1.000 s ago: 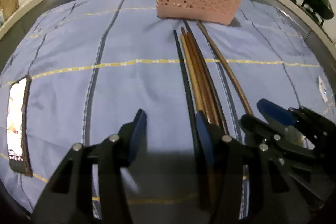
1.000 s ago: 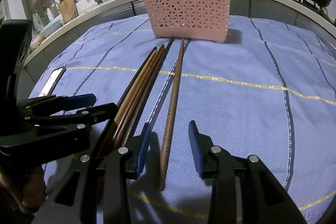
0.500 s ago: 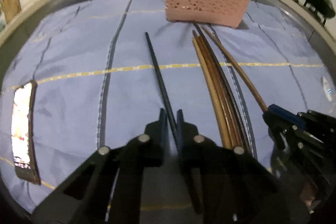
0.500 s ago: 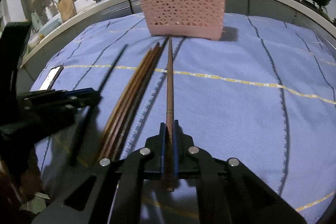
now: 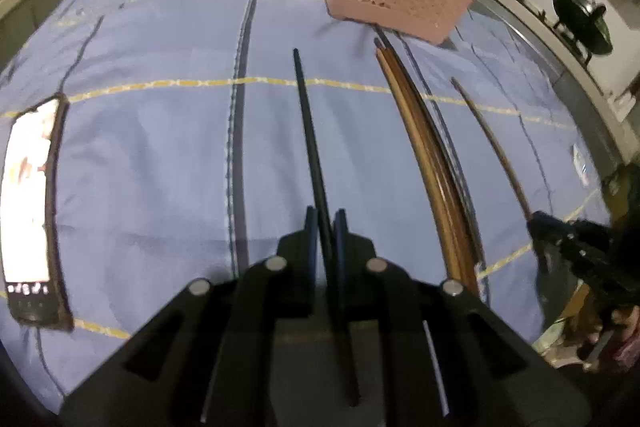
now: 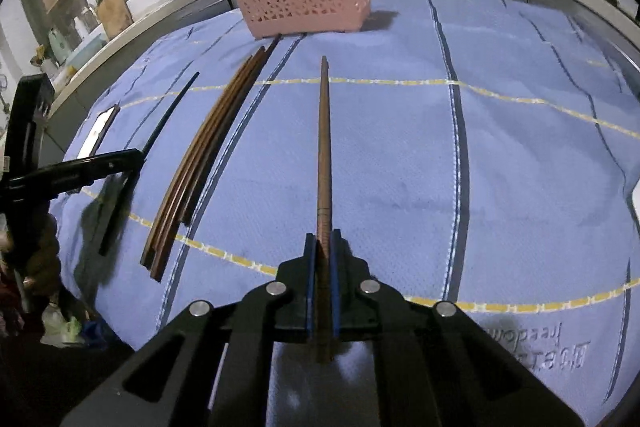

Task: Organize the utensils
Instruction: 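Lift the held chopsticks and carry both grippers over the pink holder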

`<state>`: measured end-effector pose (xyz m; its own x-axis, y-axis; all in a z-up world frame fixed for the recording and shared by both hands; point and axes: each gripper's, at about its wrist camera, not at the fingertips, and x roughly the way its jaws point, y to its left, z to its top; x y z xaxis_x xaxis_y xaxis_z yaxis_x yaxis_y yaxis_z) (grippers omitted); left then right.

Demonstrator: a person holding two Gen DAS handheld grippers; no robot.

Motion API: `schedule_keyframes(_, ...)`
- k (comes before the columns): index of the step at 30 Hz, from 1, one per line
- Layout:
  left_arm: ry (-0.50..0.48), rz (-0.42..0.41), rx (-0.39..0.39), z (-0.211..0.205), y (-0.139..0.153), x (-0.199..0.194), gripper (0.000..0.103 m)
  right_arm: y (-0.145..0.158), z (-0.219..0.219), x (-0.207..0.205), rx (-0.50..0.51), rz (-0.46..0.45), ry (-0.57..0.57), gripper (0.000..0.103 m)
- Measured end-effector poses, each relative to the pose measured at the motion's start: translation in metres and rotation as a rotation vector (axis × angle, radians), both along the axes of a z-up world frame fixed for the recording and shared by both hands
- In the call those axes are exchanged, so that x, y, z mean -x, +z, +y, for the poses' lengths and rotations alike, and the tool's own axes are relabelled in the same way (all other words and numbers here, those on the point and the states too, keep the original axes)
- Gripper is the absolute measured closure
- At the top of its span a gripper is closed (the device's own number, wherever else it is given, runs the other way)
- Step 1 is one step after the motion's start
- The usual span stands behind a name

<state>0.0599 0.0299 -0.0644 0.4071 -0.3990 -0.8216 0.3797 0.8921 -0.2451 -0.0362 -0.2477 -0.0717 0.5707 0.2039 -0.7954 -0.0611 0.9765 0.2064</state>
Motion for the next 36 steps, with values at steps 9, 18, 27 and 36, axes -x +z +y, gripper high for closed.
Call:
schedule_keyframes(9,-0.001,-0.028,-0.042,-0.020,0.009,-0.041,0.070,0.011,0.000,-0.060,-0.057,0.006,0.008,0.055)
schedule_keyframes(18,-0.009,-0.147,-0.157,-0.045,0.008,-0.071,0.094,0.012,0.025,-0.124,0.123,-0.025,0.054,0.068)
schedule_keyframes(27,-0.049,-0.189,-0.057,-0.046,0.037,-0.057,0.099,0.036,0.023,-0.105,0.001,-0.086,0.071,0.098)
schedule_keyframes(36,-0.063,-0.377,0.132,-0.025,0.130,-0.011,0.099,0.123,0.012,-0.059,-0.085,-0.370,0.054,0.098)
